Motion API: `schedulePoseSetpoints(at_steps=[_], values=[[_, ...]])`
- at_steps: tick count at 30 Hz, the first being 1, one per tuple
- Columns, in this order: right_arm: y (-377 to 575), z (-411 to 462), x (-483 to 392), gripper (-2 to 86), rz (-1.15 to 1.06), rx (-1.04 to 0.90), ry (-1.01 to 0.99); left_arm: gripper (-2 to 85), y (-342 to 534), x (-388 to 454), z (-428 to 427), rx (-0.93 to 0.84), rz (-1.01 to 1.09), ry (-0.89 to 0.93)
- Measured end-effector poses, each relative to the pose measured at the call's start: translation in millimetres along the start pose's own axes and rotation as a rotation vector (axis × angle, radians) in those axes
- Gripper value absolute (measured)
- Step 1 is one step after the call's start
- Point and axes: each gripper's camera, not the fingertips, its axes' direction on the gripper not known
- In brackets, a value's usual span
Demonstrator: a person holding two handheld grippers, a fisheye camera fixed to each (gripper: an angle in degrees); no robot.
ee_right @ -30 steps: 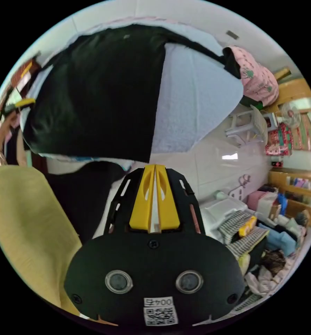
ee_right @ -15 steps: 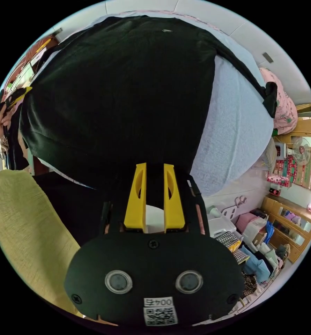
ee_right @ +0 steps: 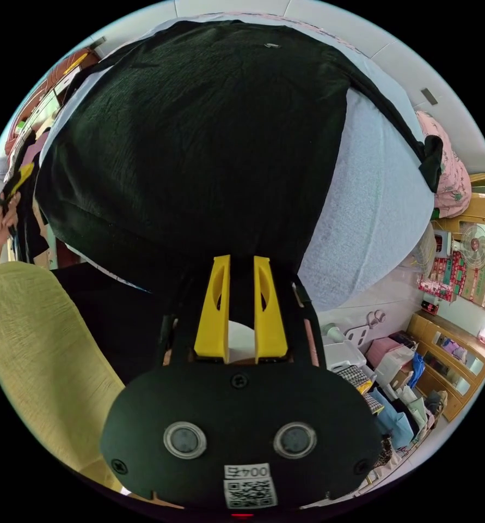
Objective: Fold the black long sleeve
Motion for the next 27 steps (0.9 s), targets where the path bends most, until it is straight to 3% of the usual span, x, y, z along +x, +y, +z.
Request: schedulePoseSetpoints(at_steps=[8, 15, 19, 27], values=[[20, -33, 52, 7.9, 0.019, -0.013, -0.029, 11.3, 102, -32, 30, -0.116, 0.031, 0.124], [44, -65, 100, 7.8, 0.036, -0.01, -0.041, 4.0, 99, -28, 26, -0.146, 0.055, 0.141], [70, -89, 139, 6.5, 0.022, 0.024, -0.071, 2.6, 94, -28, -23, -0.129, -0.011, 0.152], [218, -126, 329, 7.9, 0.417, 0.324, -0.553, 1.7, 94, -81, -19, -0.179, -0.192, 0.184]])
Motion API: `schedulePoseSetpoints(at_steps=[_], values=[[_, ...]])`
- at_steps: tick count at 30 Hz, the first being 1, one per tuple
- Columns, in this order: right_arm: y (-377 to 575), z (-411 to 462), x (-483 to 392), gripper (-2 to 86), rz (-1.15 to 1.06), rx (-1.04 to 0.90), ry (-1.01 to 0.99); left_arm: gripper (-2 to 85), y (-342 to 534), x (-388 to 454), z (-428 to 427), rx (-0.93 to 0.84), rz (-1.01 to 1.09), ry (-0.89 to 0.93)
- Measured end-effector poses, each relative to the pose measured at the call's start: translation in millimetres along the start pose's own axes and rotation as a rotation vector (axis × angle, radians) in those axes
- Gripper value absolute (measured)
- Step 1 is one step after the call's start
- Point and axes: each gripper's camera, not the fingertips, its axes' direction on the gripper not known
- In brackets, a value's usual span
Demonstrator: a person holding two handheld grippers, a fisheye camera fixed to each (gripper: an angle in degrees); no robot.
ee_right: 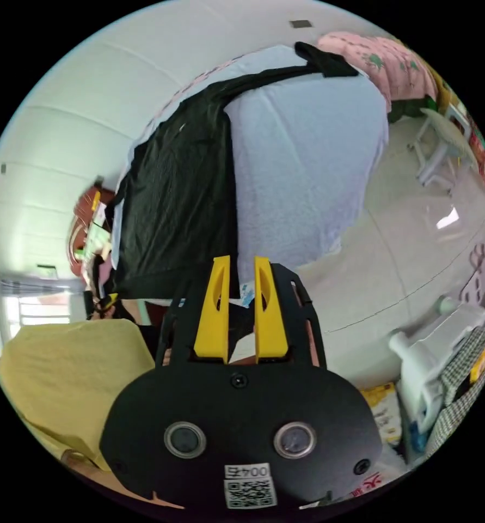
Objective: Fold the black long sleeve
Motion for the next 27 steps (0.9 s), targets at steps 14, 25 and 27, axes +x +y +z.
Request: schedulePoseSetpoints(at_steps=[14, 25, 27], values=[[41, -52, 113, 7.2, 0.092, 0.132, -0.441, 1.7, -26, -5, 26, -0.083, 0.022, -0.069], [22, -129, 75, 0.0, -0.042, 0.225, -0.322, 1.6, -33, 17, 50, -0.035, 0.092, -0.147], [17, -146, 53, -0.1, -0.091, 0.205, -0.171, 1.6, -33, 21, 57, -0.035, 0.101, -0.176]])
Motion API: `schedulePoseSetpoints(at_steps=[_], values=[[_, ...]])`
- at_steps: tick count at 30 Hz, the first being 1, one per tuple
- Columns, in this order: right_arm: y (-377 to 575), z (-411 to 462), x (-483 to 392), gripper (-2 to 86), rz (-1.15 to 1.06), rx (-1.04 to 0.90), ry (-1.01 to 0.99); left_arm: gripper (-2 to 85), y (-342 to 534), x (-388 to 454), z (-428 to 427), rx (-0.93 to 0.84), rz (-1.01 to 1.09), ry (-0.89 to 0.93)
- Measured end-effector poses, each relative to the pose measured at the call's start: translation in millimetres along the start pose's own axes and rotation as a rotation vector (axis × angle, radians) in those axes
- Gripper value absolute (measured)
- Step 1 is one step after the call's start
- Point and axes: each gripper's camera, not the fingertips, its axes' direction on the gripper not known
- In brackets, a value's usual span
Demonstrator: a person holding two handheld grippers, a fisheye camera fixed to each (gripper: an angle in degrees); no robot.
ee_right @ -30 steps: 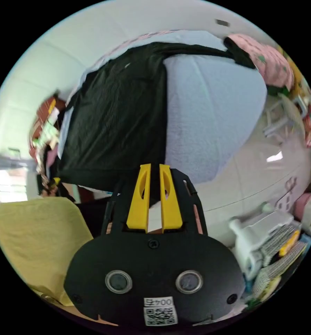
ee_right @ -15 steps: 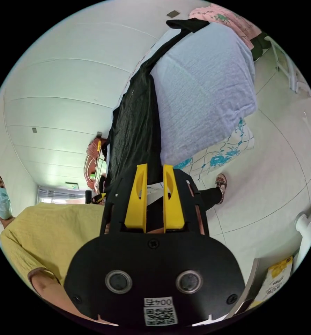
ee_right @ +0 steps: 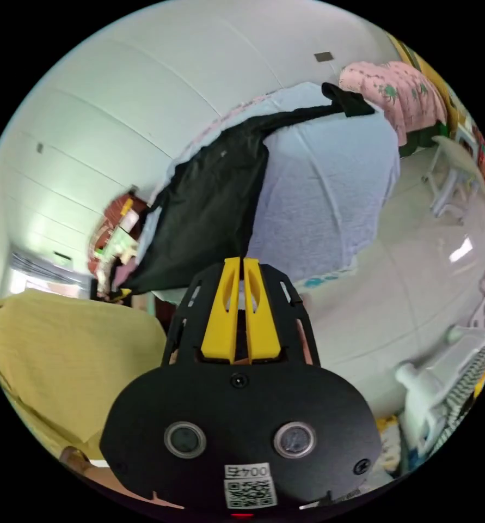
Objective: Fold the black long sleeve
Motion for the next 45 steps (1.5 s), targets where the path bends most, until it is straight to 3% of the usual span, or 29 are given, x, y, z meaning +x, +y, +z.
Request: schedulePoseSetpoints(at_steps=[2, 5, 10, 15, 19, 24, 32, 37, 42, 45], values=[[-8, 22, -7, 0.0, -0.03, -0.11, 0.176, 1.8, 0, -9, 22, -0.015, -0.04, -0.009], [-12, 77, 9, 0.3, 0.01, -0.247, 0.265, 2.1, -1, -20, 62, -0.058, -0.082, -0.072], [-21, 116, 15, 2.8, 0.031, -0.296, 0.315, 3.7, -8, -9, 108, -0.071, -0.037, -0.15], [-48, 111, 17, 6.4, -0.013, -0.376, 0.347, 6.6, -14, 20, 125, -0.122, 0.036, -0.356], [-109, 86, 36, 6.0, 0.026, -0.152, 0.154, 4.6, -44, 78, 106, 0.023, 0.144, -0.515], [-214, 132, 86, 5.6, 0.093, -0.019, -0.059, 1.6, -150, 152, 181, 0.096, 0.345, -0.473], [-363, 297, 133, 5.6, 0.0, -0.21, -0.027, 0.2, -263, 199, 401, -0.156, 0.541, -0.688], [-378, 375, 133, 6.1, -0.16, -0.369, 0.003, 0.1, -270, 188, 440, -0.198, 0.529, -0.714], [-374, 432, 141, 3.2, -0.201, -0.407, -0.076, 0.1, -278, 187, 467, -0.215, 0.532, -0.746], [-368, 461, 135, 2.4, -0.26, -0.381, 0.094, 0.1, -283, 183, 480, -0.224, 0.539, -0.754]])
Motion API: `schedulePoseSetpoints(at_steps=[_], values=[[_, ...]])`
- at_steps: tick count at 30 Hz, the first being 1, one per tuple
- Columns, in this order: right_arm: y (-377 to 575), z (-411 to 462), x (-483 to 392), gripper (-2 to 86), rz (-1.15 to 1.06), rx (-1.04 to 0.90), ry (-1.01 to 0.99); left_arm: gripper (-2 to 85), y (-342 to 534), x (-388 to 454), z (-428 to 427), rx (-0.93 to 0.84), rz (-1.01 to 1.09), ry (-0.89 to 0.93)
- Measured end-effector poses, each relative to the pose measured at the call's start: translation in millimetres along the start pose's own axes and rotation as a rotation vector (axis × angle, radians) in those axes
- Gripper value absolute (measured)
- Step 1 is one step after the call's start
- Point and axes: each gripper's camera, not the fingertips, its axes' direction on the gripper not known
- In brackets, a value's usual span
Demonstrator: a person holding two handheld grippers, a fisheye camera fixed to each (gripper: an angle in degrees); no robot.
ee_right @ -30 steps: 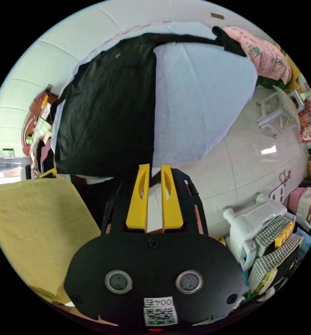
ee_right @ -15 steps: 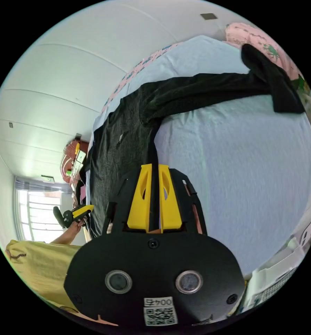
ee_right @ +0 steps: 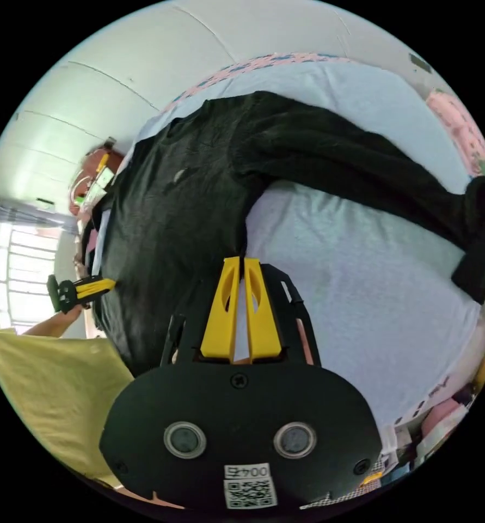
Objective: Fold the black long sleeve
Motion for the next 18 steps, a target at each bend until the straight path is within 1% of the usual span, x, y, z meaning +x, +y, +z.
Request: schedulePoseSetpoints(at_steps=[1, 4, 6, 8, 10, 12, 14, 15, 16, 17, 18], values=[[0, 8, 3, 2.4, 0.02, 0.018, 0.058, 0.1, -2, -2, 4, -0.002, -0.006, 0.008], [2, 44, 12, 3.5, 0.102, 0.054, 0.031, 0.1, -6, -5, 15, 0.006, -0.02, 0.023], [-4, 63, 4, 4.3, 0.114, 0.026, 0.095, 0.2, -7, -5, 20, 0.012, -0.017, 0.014], [-10, 76, -29, 4.8, 0.061, 0.056, 0.351, 0.4, -11, -8, 27, 0.004, -0.014, 0.015], [-16, 92, -58, 4.9, -0.02, 0.073, 0.395, 0.6, -17, -17, 31, -0.017, -0.034, 0.041], [-26, 127, -82, 5.5, -0.094, 0.008, 0.35, 0.8, -21, -35, 22, 0.017, -0.061, 0.067], [-37, 191, -106, 5.8, -0.171, -0.124, 0.399, 1.3, -23, -82, -3, 0.125, -0.14, -0.004], [-39, 208, -109, 5.8, -0.18, -0.154, 0.422, 1.4, -23, -97, -7, 0.146, -0.151, -0.025], [-44, 238, -112, 5.7, -0.178, -0.203, 0.449, 1.9, -23, -130, -10, 0.169, -0.167, -0.071], [-49, 267, -111, 5.5, -0.162, -0.256, 0.436, 2.4, -25, -168, -7, 0.165, -0.184, -0.104], [-51, 279, -110, 5.5, -0.146, -0.278, 0.449, 2.7, -26, -187, -4, 0.159, -0.195, -0.112]])
